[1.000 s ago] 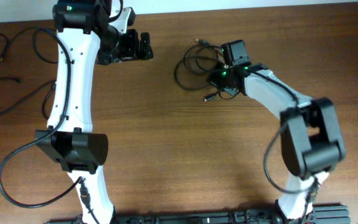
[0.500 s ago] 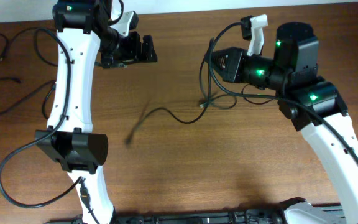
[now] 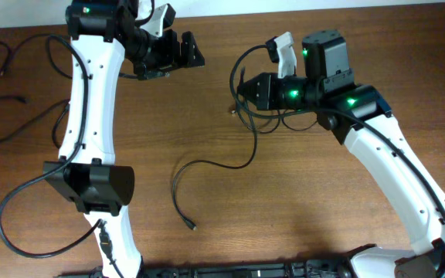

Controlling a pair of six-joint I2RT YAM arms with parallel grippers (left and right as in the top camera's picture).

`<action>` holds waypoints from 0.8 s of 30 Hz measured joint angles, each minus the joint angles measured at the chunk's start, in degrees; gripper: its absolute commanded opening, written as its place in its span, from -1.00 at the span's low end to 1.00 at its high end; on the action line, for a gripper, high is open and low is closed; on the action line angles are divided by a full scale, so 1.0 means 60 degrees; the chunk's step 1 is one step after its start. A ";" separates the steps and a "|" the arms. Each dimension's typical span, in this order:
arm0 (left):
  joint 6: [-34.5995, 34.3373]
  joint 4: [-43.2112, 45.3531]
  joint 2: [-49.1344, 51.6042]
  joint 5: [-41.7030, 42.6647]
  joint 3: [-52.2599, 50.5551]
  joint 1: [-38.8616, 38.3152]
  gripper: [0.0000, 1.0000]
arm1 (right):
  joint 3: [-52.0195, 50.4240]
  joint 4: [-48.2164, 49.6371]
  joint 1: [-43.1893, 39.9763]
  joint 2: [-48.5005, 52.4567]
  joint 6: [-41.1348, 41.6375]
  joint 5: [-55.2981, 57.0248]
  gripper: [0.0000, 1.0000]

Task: Untangle cables

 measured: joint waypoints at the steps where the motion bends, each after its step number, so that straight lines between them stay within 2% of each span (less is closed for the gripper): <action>1: -0.0036 -0.0066 0.0000 0.0000 0.0000 -0.0007 0.97 | 0.0000 -0.0182 0.0000 0.0058 -0.0044 0.0168 -0.92; 6: -0.0262 -0.0011 0.0000 -0.0040 0.0000 -0.0025 0.97 | 0.0000 -0.0892 0.0000 0.0302 -0.0087 0.0463 -0.92; 9: -0.1045 -0.0011 0.0000 -0.0714 0.0000 -0.0036 0.98 | 0.0000 -0.0922 0.0000 0.0302 -0.0102 0.0463 -0.92; 14: -0.1526 0.0000 0.0000 -0.1239 0.0000 -0.0036 0.98 | 0.0000 -0.0940 0.0000 0.0302 -0.0157 0.0270 -0.92; 18: -0.2142 0.0353 0.0004 -0.1304 0.0000 -0.0036 0.98 | 0.0000 -0.1086 0.0000 0.0302 -0.0856 0.0229 -0.92; 24: -0.2371 0.0390 0.0040 -0.1282 0.0000 -0.0036 0.97 | 0.0000 -0.1344 0.0000 0.0302 -0.1290 0.0317 -0.92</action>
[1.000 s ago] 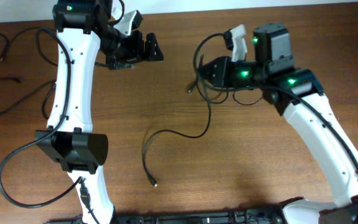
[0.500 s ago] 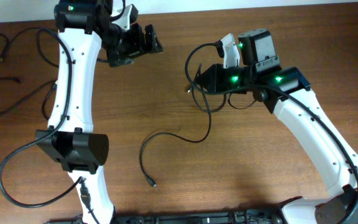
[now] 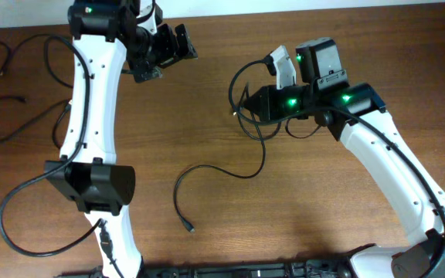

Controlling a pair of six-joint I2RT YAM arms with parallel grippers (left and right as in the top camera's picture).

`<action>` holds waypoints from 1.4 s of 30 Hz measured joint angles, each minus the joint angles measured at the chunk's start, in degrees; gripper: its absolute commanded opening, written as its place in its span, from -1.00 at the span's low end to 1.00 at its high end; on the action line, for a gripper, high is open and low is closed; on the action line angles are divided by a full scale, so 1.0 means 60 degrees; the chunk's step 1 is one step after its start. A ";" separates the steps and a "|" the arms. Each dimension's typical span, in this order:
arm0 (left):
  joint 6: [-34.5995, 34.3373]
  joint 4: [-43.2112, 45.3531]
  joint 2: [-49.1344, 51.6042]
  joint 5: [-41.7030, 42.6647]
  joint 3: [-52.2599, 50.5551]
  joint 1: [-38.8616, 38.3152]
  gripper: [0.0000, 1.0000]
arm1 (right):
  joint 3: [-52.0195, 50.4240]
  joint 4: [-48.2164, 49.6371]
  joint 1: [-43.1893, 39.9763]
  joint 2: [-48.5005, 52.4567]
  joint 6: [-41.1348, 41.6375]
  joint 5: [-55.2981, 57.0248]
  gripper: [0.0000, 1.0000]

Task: Untangle cables

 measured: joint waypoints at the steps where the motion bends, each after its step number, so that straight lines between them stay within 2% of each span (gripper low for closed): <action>1: -0.0029 0.0000 0.0025 0.0182 0.0000 0.0000 0.97 | 0.0000 -0.0025 0.0000 0.0000 -0.0040 0.0000 -0.92; 3: -0.0255 0.0000 0.0055 0.0532 0.0000 -0.0007 0.98 | 0.0000 -0.0029 0.0000 0.0000 -0.0222 -0.0007 -0.92; 8: -0.1625 0.0004 0.0066 0.1264 0.0000 -0.0029 1.00 | 0.0000 0.0233 0.0266 0.0004 -0.1541 -0.0871 -0.92; 10: -0.1931 0.0007 0.0066 0.2011 0.0000 -0.0036 0.69 | 0.0000 0.0736 0.0652 0.0004 -0.1887 -0.1224 -0.92; 11: -0.2029 -0.0007 0.0066 0.2313 0.0000 -0.0036 0.68 | 0.0000 0.0987 0.0831 0.0004 -0.1978 -0.1311 -0.92; 12: -0.2124 -0.0080 0.0066 0.2878 0.0000 -0.0036 0.76 | 0.0000 0.1239 0.1020 0.0004 -0.2047 -0.1384 -0.92; 14: -0.2167 -0.0277 0.0066 0.3468 0.0000 -0.0055 0.78 | 0.0000 0.1541 0.1166 0.0011 -0.1993 -0.1457 -0.92; 16: -0.2178 -0.0554 0.0066 0.3883 0.0000 -0.0080 0.67 | 0.0000 0.1716 0.1180 0.0011 -0.1778 -0.1486 -0.92; 17: -0.2215 -0.0739 0.0069 0.4095 0.0000 -0.0091 0.52 | 0.0000 0.1807 0.1180 0.0015 -0.1734 -0.1486 -0.92; 20: -0.2222 -0.1056 0.0066 0.4605 0.0000 -0.0098 0.30 | 0.0000 0.2204 0.1180 0.0018 -0.1676 -0.1486 -0.92; 23: -0.2226 -0.1086 0.0069 0.4834 0.0000 -0.0098 0.19 | 0.0000 0.2492 0.1180 0.0018 -0.1228 -0.1242 -0.92; 26: -0.2204 -0.1333 0.0066 0.4925 0.0000 -0.0102 -0.12 | 0.0000 0.2645 0.1180 0.0018 -0.0568 -0.1075 -0.92; 28: -0.2240 -0.1377 0.0066 0.4962 0.0000 -0.0142 -0.23 | 0.0000 0.2718 0.1209 0.0018 -0.0368 -0.1035 -0.92; 30: -0.2240 -0.1497 0.0066 0.4965 0.0000 -0.0211 -0.26 | 0.0000 0.2790 0.1300 0.0018 -0.0255 -0.1009 -0.92; 34: -0.2215 -0.1530 0.0069 0.4994 0.0000 -0.0313 -0.67 | 0.0000 0.2809 0.1348 0.0018 -0.0178 -0.1009 -0.92; 36: -0.2197 -0.1545 0.0069 0.4965 0.0000 -0.0321 -1.00 | 0.0000 0.2809 0.1348 0.0018 -0.0138 -0.1002 -0.92; 38: -0.2171 -0.1548 0.0066 0.4768 0.0000 -0.0321 -1.00 | 0.0000 0.2772 0.1348 0.0018 -0.0109 -0.0954 -0.92; 39: -0.2200 -0.1534 0.0069 0.4586 0.0000 -0.0321 -1.00 | 0.0000 0.2761 0.1348 0.0018 -0.0106 -0.0933 -0.84; 40: -0.2208 -0.1504 0.0066 0.4371 0.0000 -0.0331 -1.00 | 0.0000 0.2754 0.1348 0.0018 -0.0106 -0.0871 0.19; 41: -0.2204 -0.1410 0.0066 0.3978 0.0000 -0.0368 -1.00 | 0.0000 0.2692 0.1348 0.0022 -0.0080 -0.0856 0.48; 42: -0.2208 -0.1348 0.0066 0.3614 0.0000 -0.0364 -1.00 | 0.0000 0.2575 0.1348 0.0022 -0.0058 -0.0860 0.67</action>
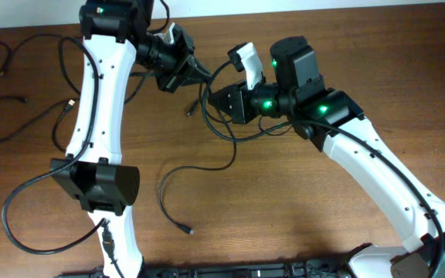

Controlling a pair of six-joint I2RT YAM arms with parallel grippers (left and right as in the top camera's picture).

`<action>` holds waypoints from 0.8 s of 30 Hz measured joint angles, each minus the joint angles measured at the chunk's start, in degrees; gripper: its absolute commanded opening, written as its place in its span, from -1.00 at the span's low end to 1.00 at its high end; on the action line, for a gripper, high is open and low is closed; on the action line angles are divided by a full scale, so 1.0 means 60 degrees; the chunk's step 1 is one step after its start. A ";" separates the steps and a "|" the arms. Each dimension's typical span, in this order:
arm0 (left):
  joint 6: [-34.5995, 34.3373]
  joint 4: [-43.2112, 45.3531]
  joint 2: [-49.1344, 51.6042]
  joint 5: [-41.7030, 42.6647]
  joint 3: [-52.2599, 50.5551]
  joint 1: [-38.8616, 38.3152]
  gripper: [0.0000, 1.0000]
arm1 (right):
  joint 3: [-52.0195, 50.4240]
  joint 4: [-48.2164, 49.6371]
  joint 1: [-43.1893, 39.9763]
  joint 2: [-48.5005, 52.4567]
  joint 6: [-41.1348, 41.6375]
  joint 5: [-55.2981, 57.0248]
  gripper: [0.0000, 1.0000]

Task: Untangle cables

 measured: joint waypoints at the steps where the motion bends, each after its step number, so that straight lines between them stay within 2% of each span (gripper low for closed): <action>1: 0.0004 0.0036 0.0004 -0.0386 0.0000 0.0000 -1.00 | 0.0000 -0.0244 0.0000 0.0000 -0.0011 0.0109 0.82; 2: 0.0004 0.0044 0.0004 -0.0841 0.0000 0.0000 -1.00 | 0.0000 -0.0535 0.0000 0.0000 -0.0015 0.0375 0.98; 6: 0.0000 0.0051 0.0004 -0.2371 0.0000 0.0029 -1.00 | 0.0000 -0.1657 -0.0066 0.0000 0.0106 0.2237 1.00; 10: 0.0004 0.0025 0.0004 -0.2754 0.0284 0.0062 -1.00 | 0.0000 -0.2306 -0.0532 0.0000 0.0477 0.3577 1.00; 13: 0.0000 0.0015 -0.0117 -0.3089 0.1359 0.0324 -1.00 | 0.0000 -0.2674 -0.0780 0.0004 0.0528 0.4619 1.00; 15: 0.0004 0.0018 -0.0426 -0.3876 0.1985 0.0732 -1.00 | 0.0000 -0.2856 -0.0780 0.0004 0.0528 0.5308 1.00; 19: 0.0004 -0.0095 -0.2160 -0.6073 0.2317 0.1974 -1.00 | -0.0018 -0.2987 -0.0780 0.0004 0.0532 0.6921 1.00; 24: 0.0004 0.1457 -0.3639 -0.6885 0.2368 0.3534 -1.00 | -0.0127 -0.3107 -0.0780 0.0004 0.0525 0.7825 0.99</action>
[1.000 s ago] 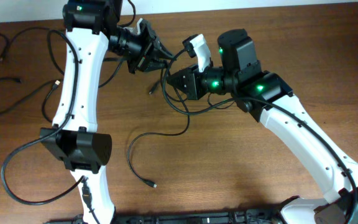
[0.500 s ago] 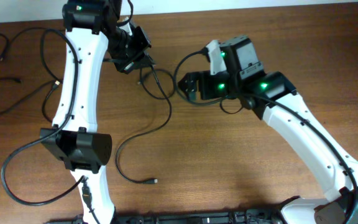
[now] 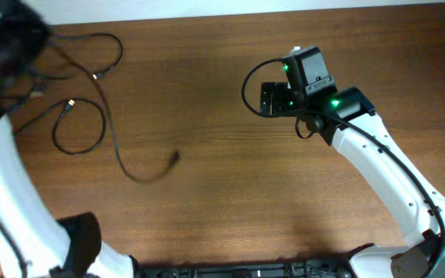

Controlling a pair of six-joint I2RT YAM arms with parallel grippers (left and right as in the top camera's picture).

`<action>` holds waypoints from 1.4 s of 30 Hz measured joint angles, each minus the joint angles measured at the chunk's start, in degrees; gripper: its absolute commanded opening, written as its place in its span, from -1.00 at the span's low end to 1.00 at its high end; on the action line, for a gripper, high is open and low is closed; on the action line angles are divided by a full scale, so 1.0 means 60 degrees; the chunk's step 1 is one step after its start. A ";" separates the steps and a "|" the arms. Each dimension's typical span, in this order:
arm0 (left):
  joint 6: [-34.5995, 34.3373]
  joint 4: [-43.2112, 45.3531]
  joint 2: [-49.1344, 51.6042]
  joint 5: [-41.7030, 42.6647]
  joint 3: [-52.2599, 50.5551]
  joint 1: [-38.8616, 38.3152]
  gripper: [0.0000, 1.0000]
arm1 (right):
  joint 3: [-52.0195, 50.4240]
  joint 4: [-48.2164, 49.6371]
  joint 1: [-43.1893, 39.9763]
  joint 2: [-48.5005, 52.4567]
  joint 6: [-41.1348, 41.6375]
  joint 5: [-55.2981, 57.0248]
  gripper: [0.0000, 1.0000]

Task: Untangle cables

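Note:
A thin black cable (image 3: 117,147) lies across the left of the table. Its free plug end (image 3: 172,158) is smeared by motion. Its upper strands curl past the table's back and run into my left gripper (image 3: 10,42), a dark blur at the top left corner that appears shut on it; the fingers themselves cannot be made out. My right gripper (image 3: 264,98) sits at centre right, pointing left, jaws apart with nothing between them and well clear of the cable.
A second black cable forms a loop (image 3: 76,127) with a light plug (image 3: 69,102) at the left. The right arm's own wiring arcs beside its gripper (image 3: 246,85). The white left arm (image 3: 6,201) fills the left edge.
The two grippers were close together mid-table with the cable between them. Now the right gripper is empty and further right, the left is at the far top left, and the cable lies on the left.
The right gripper first held the tangled cable at centre right, its tail trailing over the table, while the left gripper hovered at the back. The two grippers then met mid-table. Now they are far apart and the cable has gone left with the left gripper.

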 measured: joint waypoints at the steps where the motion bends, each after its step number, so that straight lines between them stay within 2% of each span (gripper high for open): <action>1: -0.0004 0.0182 -0.0244 -0.0229 0.0004 0.0310 -1.00 | 0.0000 -0.0004 0.0000 0.0000 -0.0004 0.0142 0.99; 5: 0.0000 0.0248 -0.0947 -0.2408 0.0011 0.1297 -1.00 | -0.0007 -0.0004 0.0000 0.0000 0.0000 0.0357 0.99; 7: -0.0011 0.0189 -0.1107 -0.4677 0.0025 0.1574 -1.00 | -0.0007 -0.0004 0.0000 0.0000 -0.0004 0.0514 0.99; 11: -0.1242 -0.0197 -0.1078 -0.7293 -0.0273 0.2197 -1.00 | -0.0011 -0.0007 0.0000 0.0000 -0.0007 0.1155 1.00; 16: -0.2044 -0.0412 -0.1082 -0.8539 -0.1333 0.2954 -1.00 | -0.0015 -0.0062 0.0000 0.0000 -0.0004 0.1395 0.99; 20: -0.2557 -0.0397 -0.1056 -0.9031 -0.3279 0.3690 -1.00 | -0.0015 -0.0069 0.0000 0.0000 -0.0004 0.1432 0.99; 22: -0.3042 -0.0251 -0.1035 -0.8990 -0.4124 0.3956 -1.00 | -0.0015 -0.0073 0.0000 0.0000 -0.0004 0.1435 0.99; 26: -0.3355 0.0324 -0.1020 -0.8298 -0.4382 0.4492 -1.00 | -0.0015 -0.0073 0.0000 0.0000 -0.0004 0.1472 0.99; 30: -0.3406 0.0331 -0.0994 -0.6663 -0.4382 0.5577 -1.00 | -0.0015 -0.0073 0.0000 0.0000 -0.0007 0.1472 0.99; 33: -0.3424 0.0521 -0.0787 -0.4896 -0.4390 0.6532 -1.00 | -0.0015 -0.0084 0.0000 0.0000 -0.0007 0.1475 0.99; 34: -0.3268 0.0630 -0.0750 -0.4717 -0.4390 0.6619 -1.00 | -0.0015 -0.0080 0.0000 0.0000 0.0000 0.1483 0.99; 38: -0.1891 0.2375 -0.0572 -0.2499 -0.4430 0.7329 -1.00 | -0.0015 -0.0080 0.0000 0.0000 -0.0004 0.1504 0.99; 42: -0.1082 0.2597 -0.0535 -0.1446 -0.4430 0.7366 -1.00 | -0.0015 -0.0080 0.0000 0.0000 -0.0007 0.1504 0.99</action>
